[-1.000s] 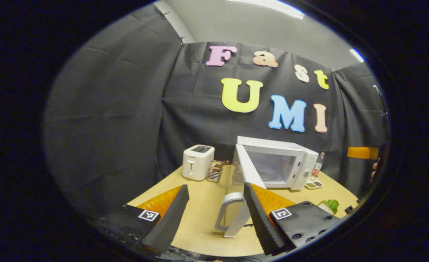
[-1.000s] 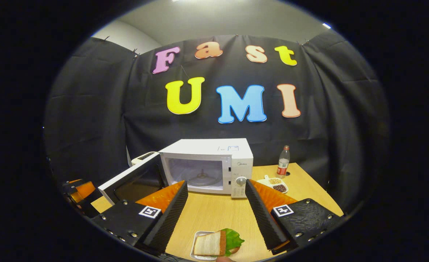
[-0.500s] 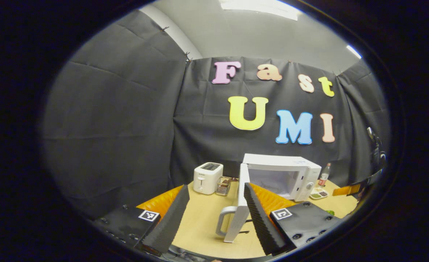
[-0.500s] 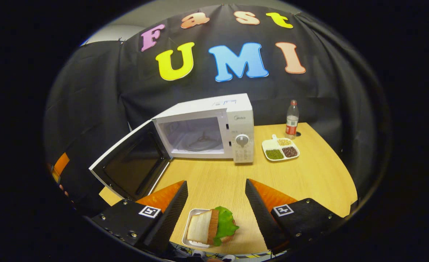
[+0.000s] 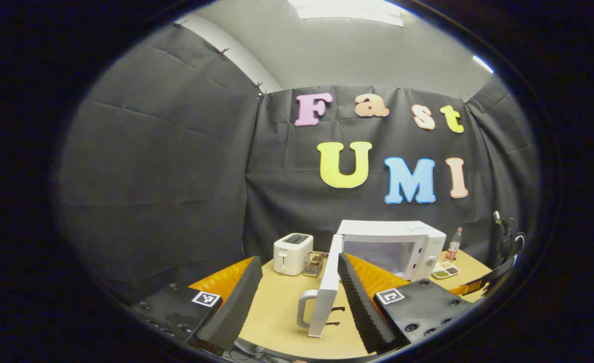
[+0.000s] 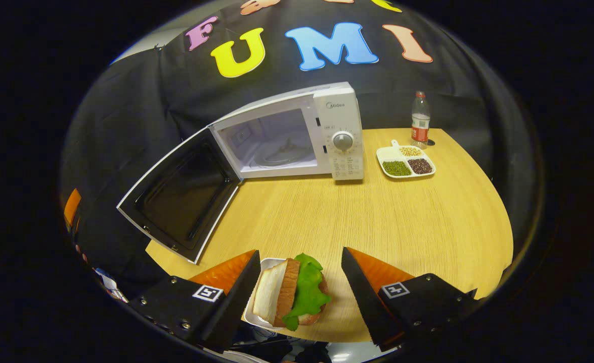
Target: Open the microwave oven with the left hand, put the food in, and close the microwave oven.
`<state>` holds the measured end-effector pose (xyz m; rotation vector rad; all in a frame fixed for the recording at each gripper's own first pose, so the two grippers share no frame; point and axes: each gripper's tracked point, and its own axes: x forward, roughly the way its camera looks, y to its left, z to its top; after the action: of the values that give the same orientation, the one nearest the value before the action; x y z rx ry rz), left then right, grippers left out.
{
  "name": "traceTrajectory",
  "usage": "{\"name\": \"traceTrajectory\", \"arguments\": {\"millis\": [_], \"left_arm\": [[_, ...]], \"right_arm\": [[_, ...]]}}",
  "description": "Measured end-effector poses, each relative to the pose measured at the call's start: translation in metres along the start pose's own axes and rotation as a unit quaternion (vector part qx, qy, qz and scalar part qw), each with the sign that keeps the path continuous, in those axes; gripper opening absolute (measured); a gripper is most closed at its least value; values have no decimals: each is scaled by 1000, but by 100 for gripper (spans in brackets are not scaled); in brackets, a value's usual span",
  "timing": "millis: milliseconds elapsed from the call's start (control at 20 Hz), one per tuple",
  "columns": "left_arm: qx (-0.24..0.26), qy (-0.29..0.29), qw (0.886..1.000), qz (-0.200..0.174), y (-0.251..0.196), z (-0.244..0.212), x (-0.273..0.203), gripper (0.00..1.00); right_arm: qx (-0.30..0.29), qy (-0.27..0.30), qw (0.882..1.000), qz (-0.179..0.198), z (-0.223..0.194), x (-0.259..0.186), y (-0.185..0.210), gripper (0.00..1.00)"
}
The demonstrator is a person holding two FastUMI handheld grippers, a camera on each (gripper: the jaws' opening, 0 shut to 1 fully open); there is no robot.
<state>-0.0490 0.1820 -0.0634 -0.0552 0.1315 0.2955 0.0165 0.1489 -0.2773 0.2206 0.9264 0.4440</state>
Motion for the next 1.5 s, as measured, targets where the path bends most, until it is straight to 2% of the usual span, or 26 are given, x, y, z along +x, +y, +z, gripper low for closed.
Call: {"name": "traceTrajectory", "arguments": {"millis": [350,500,600,650,700,750,800,850,900,1150,1500], "left_arm": [[8,-14,1000,20,-10,12,-16,97],[8,-18,999,28,-17,13,-25,97],[7,-20,999,33,-19,14,-31,95],[8,-22,999,34,-19,15,-33,96],[9,-23,999,35,-19,14,-35,95],[11,-23,999,36,-19,15,-37,96],[12,-23,999,37,-17,16,-35,96],[12,-24,999,39,-15,18,-35,98],[10,-27,999,39,-14,19,-34,95],[1,-34,999,24,-10,23,-14,98],[-12,-38,999,-3,-5,26,26,96]], "right_arm": [[47,66,996,47,-37,14,5,98],[69,101,990,71,-54,13,13,79],[74,118,987,78,-64,15,14,79],[86,119,985,88,-63,15,18,70],[89,126,983,95,-63,11,21,57],[94,119,984,92,-60,12,21,55],[83,119,985,95,-59,8,23,37],[74,115,986,99,-58,7,26,37],[67,114,986,104,-56,4,29,37],[45,76,991,100,-36,-4,39,37],[32,15,995,95,17,-3,64,37]]}}
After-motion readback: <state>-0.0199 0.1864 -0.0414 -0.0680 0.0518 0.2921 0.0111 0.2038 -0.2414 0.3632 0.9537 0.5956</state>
